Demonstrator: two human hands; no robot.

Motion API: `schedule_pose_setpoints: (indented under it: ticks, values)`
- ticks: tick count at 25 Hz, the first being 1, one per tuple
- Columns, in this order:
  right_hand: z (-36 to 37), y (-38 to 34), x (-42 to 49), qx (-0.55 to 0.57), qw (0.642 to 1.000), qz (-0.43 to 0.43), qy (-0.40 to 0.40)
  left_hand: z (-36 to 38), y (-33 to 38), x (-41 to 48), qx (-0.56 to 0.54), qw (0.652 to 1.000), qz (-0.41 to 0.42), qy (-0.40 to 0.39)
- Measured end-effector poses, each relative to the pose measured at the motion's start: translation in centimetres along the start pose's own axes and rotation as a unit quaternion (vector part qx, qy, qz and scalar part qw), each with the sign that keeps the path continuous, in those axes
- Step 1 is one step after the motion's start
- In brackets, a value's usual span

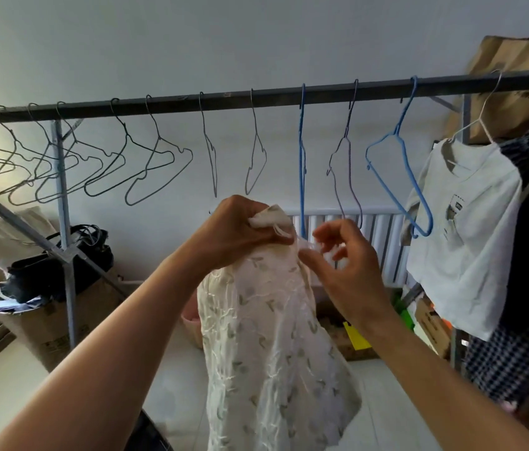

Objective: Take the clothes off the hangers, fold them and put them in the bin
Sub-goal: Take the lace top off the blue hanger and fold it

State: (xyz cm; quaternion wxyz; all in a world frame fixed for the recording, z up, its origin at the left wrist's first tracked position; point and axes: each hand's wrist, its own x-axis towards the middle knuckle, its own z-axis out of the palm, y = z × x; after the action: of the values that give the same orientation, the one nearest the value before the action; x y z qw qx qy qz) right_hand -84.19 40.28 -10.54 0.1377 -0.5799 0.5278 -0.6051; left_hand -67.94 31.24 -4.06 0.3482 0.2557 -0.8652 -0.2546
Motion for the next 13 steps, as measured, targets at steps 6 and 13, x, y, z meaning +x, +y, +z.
schedule_pose_setpoints:
  ticks: [6,13]
  values:
    - [2.3,2.3,-2.7,-0.014,0.969,0.097,-0.229,-2.9,0.8,-2.5,-0.035,0.999,0.034,0.015]
    - [4.4,0.9,-2.6,0.082,0.945,0.102,-0.301,-8.1,1.1,-6.2,0.0,1.0,-0.003,-0.003]
